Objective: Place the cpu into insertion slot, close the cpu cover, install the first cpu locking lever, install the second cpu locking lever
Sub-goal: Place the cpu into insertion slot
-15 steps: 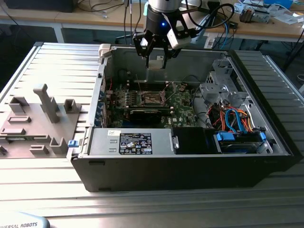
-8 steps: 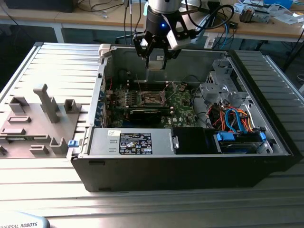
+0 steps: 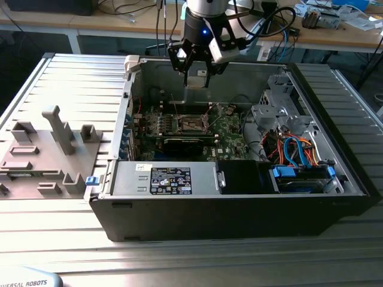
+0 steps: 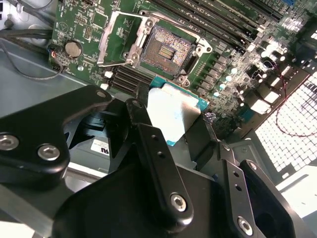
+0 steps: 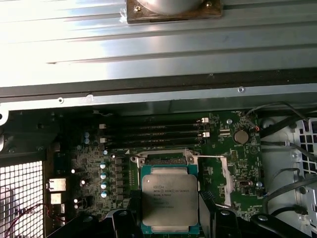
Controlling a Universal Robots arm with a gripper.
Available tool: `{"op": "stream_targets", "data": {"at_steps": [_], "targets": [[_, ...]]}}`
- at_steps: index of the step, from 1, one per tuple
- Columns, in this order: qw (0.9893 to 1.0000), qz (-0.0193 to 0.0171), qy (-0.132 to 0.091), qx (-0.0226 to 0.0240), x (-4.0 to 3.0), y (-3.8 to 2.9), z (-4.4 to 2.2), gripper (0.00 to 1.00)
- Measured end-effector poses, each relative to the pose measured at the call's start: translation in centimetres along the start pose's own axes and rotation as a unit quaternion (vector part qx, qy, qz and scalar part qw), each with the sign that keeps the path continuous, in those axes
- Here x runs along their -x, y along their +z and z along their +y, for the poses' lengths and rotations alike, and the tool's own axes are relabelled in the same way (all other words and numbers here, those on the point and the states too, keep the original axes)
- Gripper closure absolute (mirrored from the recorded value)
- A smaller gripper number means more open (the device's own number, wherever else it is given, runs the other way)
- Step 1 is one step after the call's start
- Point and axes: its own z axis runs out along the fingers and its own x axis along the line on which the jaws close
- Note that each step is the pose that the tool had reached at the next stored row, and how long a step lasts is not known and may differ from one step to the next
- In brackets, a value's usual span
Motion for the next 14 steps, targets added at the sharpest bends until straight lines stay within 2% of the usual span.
{"op": "stream_targets", "data": {"at_steps": [14], "targets": [[0.9998,-0.0016,0.018,0.0004,0.0,0.06,0.0,0.46]]}}
